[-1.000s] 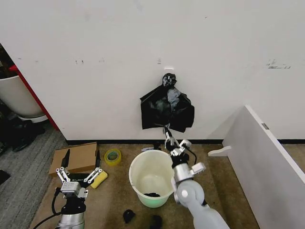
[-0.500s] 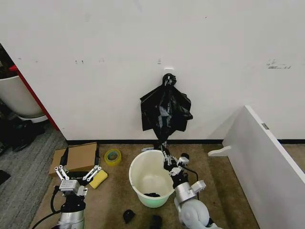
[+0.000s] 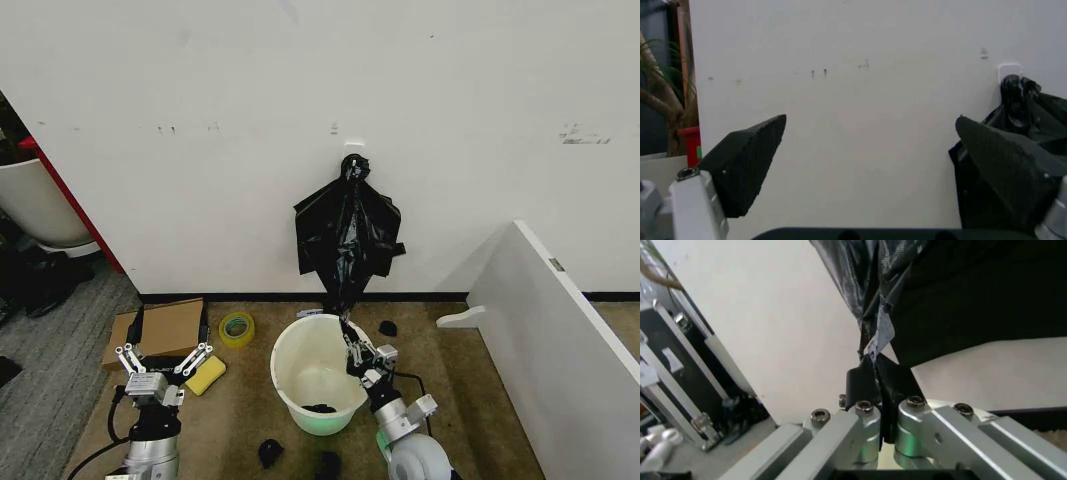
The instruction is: Place the garbage bag over the trash bin.
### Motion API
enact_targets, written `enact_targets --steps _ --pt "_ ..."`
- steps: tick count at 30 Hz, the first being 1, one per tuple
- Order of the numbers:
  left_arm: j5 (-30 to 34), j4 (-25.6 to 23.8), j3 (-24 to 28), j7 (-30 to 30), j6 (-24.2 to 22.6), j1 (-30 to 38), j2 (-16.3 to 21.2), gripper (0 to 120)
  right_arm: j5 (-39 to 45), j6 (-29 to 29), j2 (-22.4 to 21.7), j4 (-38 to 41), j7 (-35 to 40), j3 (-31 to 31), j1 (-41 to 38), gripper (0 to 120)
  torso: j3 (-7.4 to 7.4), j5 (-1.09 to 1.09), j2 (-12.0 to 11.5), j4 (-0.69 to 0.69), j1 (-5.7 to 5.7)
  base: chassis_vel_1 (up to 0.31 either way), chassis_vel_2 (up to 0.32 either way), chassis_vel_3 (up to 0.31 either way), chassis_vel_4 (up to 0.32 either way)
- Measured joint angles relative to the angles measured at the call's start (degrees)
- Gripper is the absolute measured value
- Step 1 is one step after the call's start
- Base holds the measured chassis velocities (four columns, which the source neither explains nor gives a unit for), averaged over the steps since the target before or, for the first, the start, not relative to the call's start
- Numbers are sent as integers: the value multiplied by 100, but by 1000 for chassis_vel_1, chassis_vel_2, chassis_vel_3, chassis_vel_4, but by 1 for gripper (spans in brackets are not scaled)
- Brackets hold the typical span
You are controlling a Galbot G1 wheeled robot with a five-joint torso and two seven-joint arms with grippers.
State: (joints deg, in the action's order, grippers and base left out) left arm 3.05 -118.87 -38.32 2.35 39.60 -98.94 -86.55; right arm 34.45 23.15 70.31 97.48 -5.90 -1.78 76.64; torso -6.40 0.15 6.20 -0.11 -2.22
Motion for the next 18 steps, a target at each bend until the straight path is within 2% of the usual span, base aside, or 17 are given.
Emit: enact_targets --steps 8,13,15,18 --pt "-20 -29 -7 1 4 -39 -44 100 -635 300 23 -92 44 -204 -156 0 0 0 -1 0 0 0 0 0 0" --pt "-36 -33 -12 1 14 -61 -69 100 -1362 719 39 -126 -371 -657 -369 15 0 1 -1 1 0 0 0 0 0" --pt "-52 -35 -12 2 14 -63 -86 100 -1761 751 -43 20 -303 -785 -380 25 0 0 -1 1 0 0 0 0 0" --pt "-80 -35 -12 3 14 -60 -103 100 -2137 674 -140 189 7 -833 -320 31 0 0 -1 1 0 0 0 0 0"
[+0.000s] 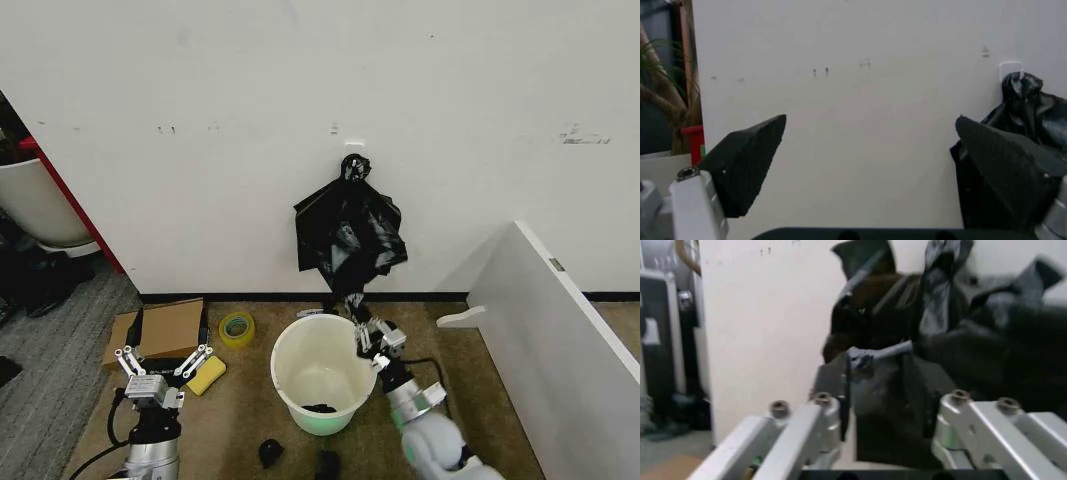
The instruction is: Place the garbage bag over the trash bin.
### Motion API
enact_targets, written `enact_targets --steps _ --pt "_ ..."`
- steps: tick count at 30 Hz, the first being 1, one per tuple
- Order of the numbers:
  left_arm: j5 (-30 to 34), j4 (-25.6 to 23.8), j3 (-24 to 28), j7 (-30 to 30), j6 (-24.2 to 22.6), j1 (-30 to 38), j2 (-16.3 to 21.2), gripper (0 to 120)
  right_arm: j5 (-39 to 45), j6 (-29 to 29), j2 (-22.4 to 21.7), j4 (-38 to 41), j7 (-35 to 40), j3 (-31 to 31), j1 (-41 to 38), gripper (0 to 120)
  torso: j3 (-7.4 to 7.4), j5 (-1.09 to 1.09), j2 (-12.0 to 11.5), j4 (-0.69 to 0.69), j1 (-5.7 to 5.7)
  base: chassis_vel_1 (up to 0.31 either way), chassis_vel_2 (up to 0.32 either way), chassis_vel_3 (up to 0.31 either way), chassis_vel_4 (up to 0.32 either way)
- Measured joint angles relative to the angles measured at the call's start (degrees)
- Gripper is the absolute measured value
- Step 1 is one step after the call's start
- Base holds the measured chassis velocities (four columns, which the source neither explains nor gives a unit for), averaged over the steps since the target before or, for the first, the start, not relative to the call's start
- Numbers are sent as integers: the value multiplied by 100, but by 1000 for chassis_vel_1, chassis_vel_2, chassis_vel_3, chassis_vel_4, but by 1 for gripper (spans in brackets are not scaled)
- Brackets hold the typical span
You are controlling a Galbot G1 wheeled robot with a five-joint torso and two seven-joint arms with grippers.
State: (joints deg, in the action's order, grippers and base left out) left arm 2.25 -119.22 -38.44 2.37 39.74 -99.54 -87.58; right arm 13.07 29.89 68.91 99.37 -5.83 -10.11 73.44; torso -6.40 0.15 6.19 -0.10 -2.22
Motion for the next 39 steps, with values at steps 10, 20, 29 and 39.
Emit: enact_targets --steps 10,20,29,39 --pt "-149 68 48 3 -18 43 -81 100 -51 -1592 -393 1483 2256 525 936 68 0 -1 0 -1 0 0 0 0 0" --pt "-163 90 30 -1 16 15 -43 100 916 -2311 -552 1829 2406 411 523 100 0 0 0 -1 1 0 0 0 0" --pt "-134 106 -15 -23 13 20 74 100 824 -2170 -761 539 1044 56 -859 100 -1 -1 0 1 0 0 0 0 0" --pt "-77 190 -69 -106 7 77 179 100 1192 -2827 -1085 -52 330 65 -1439 79 0 0 0 -1 0 0 0 0 0"
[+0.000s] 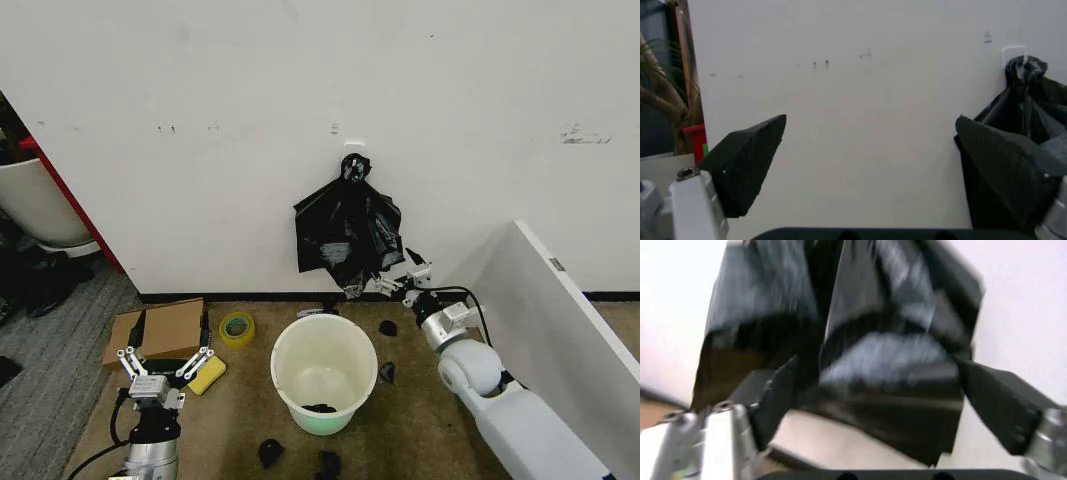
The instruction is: Place the garbage bag over the trash bin.
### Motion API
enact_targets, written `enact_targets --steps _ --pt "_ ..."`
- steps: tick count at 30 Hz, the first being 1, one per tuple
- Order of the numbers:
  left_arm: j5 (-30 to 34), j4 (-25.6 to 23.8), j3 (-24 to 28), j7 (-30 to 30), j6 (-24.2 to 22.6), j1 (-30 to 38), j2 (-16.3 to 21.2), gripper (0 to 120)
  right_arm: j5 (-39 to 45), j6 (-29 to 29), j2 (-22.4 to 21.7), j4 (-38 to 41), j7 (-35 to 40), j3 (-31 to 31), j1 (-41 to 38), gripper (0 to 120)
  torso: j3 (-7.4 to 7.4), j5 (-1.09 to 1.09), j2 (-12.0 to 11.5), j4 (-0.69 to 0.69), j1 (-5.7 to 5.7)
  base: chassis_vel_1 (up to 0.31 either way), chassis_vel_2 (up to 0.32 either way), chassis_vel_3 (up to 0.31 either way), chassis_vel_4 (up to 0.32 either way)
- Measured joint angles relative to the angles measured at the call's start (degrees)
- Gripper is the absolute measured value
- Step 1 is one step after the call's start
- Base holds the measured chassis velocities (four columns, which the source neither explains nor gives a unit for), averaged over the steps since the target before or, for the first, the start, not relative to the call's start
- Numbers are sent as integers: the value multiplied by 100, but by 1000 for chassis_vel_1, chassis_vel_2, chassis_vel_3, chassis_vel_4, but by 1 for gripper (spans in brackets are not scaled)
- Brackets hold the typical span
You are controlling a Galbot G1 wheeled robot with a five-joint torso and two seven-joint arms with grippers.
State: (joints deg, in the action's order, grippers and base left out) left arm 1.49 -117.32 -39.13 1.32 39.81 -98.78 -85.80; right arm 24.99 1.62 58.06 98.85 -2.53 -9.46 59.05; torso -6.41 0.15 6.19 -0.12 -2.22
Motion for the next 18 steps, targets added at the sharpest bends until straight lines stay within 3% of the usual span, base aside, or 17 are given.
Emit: enact_targets --steps 8,10,12,18 --pt "29 76 12 -17 0 75 19 100 169 -53 -76 -142 -346 -35 -77 50 0 0 0 0 0 0 0 0 0" --pt "30 89 27 -20 -6 99 14 100 173 104 -58 -151 -362 -71 -88 41 0 0 0 0 0 0 0 0 0" --pt "30 91 29 -21 -7 102 14 100 175 136 -53 -147 -361 -78 -86 39 0 0 0 0 0 0 0 0 0" --pt "39 140 52 -23 -68 184 116 100 126 614 46 130 46 -99 89 12 0 -1 0 1 0 0 0 0 0"
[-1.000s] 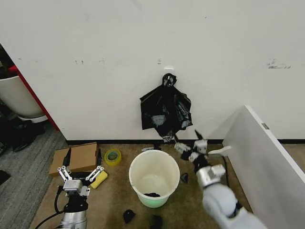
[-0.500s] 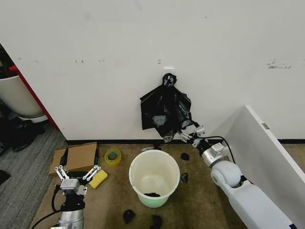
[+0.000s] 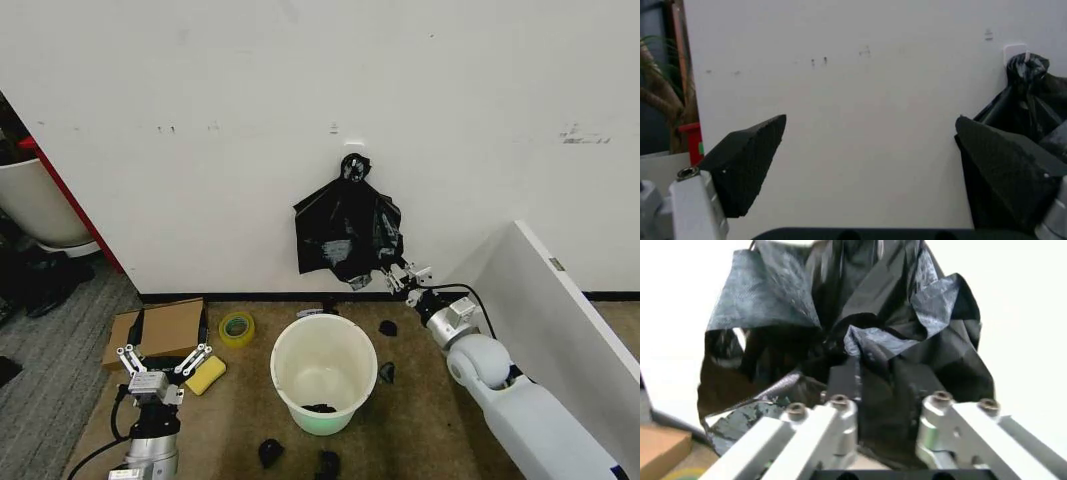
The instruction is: Place the garbage bag over the trash bin.
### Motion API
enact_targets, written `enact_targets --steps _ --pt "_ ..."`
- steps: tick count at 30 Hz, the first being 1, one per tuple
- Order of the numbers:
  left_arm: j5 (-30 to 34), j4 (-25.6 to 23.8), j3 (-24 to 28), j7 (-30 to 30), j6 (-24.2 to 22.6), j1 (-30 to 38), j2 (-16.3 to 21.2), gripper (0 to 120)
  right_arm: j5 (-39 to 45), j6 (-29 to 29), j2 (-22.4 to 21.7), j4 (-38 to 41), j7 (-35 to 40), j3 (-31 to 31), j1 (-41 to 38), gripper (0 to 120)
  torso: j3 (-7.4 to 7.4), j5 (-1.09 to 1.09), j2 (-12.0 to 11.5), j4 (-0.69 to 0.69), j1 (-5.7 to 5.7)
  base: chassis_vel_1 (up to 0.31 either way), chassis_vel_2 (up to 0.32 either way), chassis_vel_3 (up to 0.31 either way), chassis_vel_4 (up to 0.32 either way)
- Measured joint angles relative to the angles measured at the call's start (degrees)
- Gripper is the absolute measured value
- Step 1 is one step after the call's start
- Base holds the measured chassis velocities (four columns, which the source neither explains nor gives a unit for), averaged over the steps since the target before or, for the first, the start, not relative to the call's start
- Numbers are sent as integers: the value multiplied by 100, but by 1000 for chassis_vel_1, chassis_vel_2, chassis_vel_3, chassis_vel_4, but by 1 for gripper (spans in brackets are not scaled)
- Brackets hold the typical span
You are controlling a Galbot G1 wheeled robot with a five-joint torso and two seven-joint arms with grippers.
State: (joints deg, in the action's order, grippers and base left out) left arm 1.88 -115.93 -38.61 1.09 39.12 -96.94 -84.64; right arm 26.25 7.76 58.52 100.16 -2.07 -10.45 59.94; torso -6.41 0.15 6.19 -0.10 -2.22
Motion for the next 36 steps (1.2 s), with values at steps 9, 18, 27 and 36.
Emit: enact_targets --steps 9,18,27,36 --pt "627 175 26 248 -221 505 894 100 -254 555 45 907 490 -43 787 0 1 -1 0 0 0 0 0 0 0" --pt "2302 758 206 2491 -124 1363 1678 100 -663 1481 200 1034 -313 16 1246 0 1 -2 1 -2 1 0 0 0 0" --pt "2902 1960 1113 3187 -547 2766 2338 100 -549 1869 341 687 -959 56 1003 0 0 -1 1 -1 1 0 0 0 0" --pt "3456 2525 2364 3269 -903 4629 2924 100 -737 2197 625 216 -1306 15 827 0 -1 1 1 -1 0 0 0 0 0"
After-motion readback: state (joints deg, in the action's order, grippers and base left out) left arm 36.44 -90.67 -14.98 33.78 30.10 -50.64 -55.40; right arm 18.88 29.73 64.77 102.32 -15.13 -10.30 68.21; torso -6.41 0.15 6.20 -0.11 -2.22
